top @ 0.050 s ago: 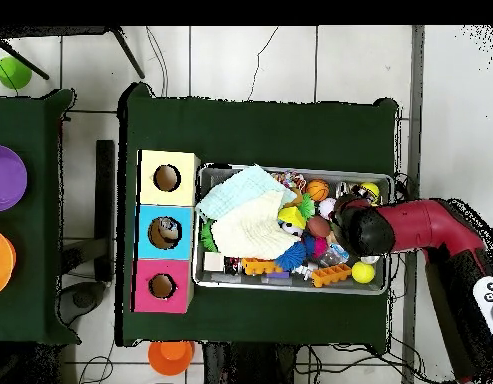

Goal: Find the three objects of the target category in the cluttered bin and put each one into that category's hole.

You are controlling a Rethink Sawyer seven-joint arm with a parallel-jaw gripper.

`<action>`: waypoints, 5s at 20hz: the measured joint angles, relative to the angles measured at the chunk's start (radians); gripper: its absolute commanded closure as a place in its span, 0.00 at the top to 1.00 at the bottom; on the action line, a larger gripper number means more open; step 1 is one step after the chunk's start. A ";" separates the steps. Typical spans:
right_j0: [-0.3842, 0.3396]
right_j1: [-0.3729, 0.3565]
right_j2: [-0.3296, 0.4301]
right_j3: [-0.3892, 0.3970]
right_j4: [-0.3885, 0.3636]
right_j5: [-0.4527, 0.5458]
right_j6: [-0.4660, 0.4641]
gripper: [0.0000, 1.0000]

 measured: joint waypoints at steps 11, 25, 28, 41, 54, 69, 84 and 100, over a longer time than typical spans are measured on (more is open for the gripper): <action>0.054 0.018 -0.073 -0.044 0.000 0.029 0.000 1.00; 0.052 0.075 -0.118 -0.054 0.008 0.173 0.000 1.00; 0.039 0.082 -0.118 -0.055 0.010 0.192 0.000 1.00; 0.024 0.095 -0.120 -0.055 0.008 0.192 0.000 1.00; 0.024 0.103 -0.124 -0.055 0.007 0.193 0.000 0.00; 0.026 0.106 -0.128 -0.055 0.007 0.192 0.000 0.00; -0.039 -0.080 -0.106 0.087 0.133 0.193 0.000 0.00; -0.156 -0.209 0.069 0.249 0.482 0.351 0.000 0.00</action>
